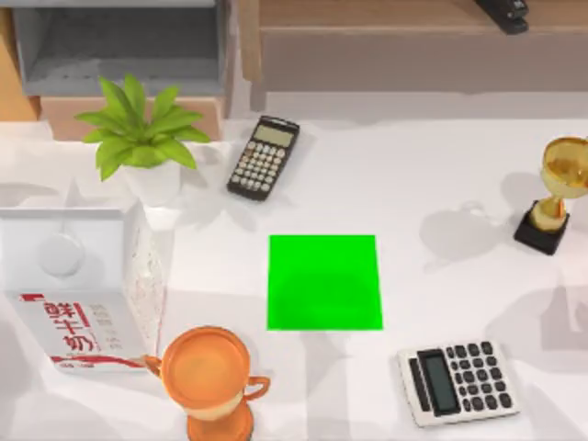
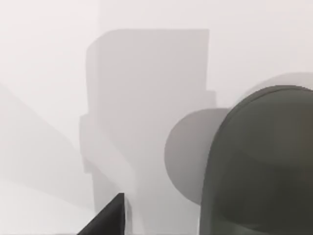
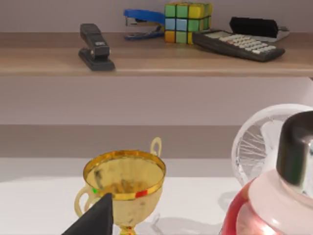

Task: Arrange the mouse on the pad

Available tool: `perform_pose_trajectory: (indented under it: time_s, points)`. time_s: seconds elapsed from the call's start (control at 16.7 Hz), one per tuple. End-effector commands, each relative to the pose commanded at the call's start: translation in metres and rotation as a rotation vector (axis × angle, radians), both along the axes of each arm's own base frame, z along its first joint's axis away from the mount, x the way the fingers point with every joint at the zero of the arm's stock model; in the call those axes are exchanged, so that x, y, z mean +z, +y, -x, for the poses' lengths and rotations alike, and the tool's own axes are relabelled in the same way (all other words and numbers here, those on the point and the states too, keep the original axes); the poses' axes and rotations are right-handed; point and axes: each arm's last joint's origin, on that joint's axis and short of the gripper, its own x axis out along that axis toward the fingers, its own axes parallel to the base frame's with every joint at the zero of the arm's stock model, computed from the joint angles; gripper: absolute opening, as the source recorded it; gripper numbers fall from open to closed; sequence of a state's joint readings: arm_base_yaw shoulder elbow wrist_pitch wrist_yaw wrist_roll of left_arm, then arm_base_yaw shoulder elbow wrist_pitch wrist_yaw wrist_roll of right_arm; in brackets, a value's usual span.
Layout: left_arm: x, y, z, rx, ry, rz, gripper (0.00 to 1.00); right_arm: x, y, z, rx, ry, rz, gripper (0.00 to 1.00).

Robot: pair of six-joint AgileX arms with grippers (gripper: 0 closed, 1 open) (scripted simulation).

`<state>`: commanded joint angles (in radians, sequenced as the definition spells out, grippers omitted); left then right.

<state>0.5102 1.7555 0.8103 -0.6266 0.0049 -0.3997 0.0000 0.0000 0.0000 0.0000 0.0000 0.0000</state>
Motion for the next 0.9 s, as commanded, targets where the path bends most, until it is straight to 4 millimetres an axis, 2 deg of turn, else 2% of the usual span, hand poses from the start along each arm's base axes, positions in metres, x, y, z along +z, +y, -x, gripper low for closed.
perform_pose_trajectory:
  time_s: [0.12, 0.18, 0.36, 0.78, 0.9]
  points:
    - [0.0, 0.0, 0.0, 0.0, 0.0, 0.0, 0.0, 0.0, 0.0, 0.0, 0.0, 0.0, 0.0, 1.0]
    - [0.017, 0.0, 0.0, -0.004, -0.014, -0.024, 0.0, 0.0, 0.0, 0.0, 0.0, 0.0, 0.0, 1.0]
    - [0.028, 0.003, -0.003, -0.002, -0.024, -0.025, 0.0, 0.0, 0.0, 0.0, 0.0, 0.0, 0.0, 1.0]
    - [0.1, 0.002, -0.002, -0.002, 0.0, -0.013, 0.0, 0.0, 0.0, 0.0, 0.0, 0.0, 0.0, 1.0]
    - [0.114, 0.001, 0.0, -0.003, -0.011, -0.022, 0.0, 0.0, 0.0, 0.0, 0.0, 0.0, 0.0, 1.0]
